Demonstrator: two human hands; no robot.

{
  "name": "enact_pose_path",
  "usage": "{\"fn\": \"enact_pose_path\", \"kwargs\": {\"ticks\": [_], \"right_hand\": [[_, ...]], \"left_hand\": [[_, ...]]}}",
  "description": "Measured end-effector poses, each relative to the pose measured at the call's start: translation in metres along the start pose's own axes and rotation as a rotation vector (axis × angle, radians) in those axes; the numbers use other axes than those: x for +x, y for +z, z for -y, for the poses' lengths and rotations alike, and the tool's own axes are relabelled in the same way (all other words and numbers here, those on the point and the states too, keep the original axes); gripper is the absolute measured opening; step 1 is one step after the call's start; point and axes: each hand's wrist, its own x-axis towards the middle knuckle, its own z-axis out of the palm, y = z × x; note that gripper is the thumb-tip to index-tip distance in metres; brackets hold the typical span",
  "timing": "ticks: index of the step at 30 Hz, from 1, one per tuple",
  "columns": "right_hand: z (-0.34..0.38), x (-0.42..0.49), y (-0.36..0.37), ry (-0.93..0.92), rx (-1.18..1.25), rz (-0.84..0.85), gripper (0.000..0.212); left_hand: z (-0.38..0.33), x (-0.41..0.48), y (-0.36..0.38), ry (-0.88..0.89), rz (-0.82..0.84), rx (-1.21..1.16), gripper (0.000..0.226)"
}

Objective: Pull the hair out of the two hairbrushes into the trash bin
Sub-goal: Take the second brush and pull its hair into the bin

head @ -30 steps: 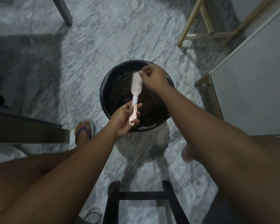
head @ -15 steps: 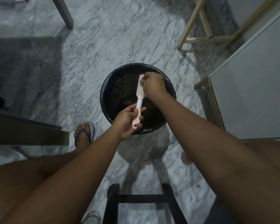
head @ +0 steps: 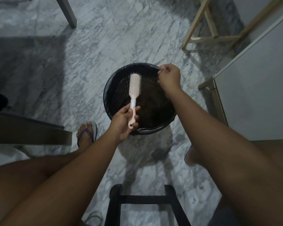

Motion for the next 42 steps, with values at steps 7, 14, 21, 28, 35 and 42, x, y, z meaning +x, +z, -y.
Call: {"fn": "enact_pose_path", "kwargs": {"ticks": [7,14,21,28,35,42], "right_hand": [[-0.001,-0.009,-0.020,-0.122,0.173,-0.411,0.017],[-0.014,-0.034,-0.004,-0.178,-0.304,0.260,0.038],[-0.005,-0.036,0.015,-0.271,-0.540,0.243,0.027],[-0.005,-0.021,0.010,-0.240,-0.488,0.203,0.023],[0.006,-0.014,-0.009,-0.156,-0.184,0.066,0.019],[-0.006,-0.031,-0.007,-0.151,-0.380,0.295,0.051]], "left_hand": [[-0.002,0.002,-0.005,0.018,-0.034,-0.024,0.037],[-0.001,0.000,0.005,0.008,0.021,0.036,0.037],[0.009,-0.001,0.007,0.031,0.031,0.137,0.036],[0.014,0.001,0.004,-0.015,0.006,0.082,0.034],[0.009,0.002,0.001,0.029,-0.027,0.027,0.036],[0.004,-0.001,0.007,0.045,0.022,0.055,0.038]]}}
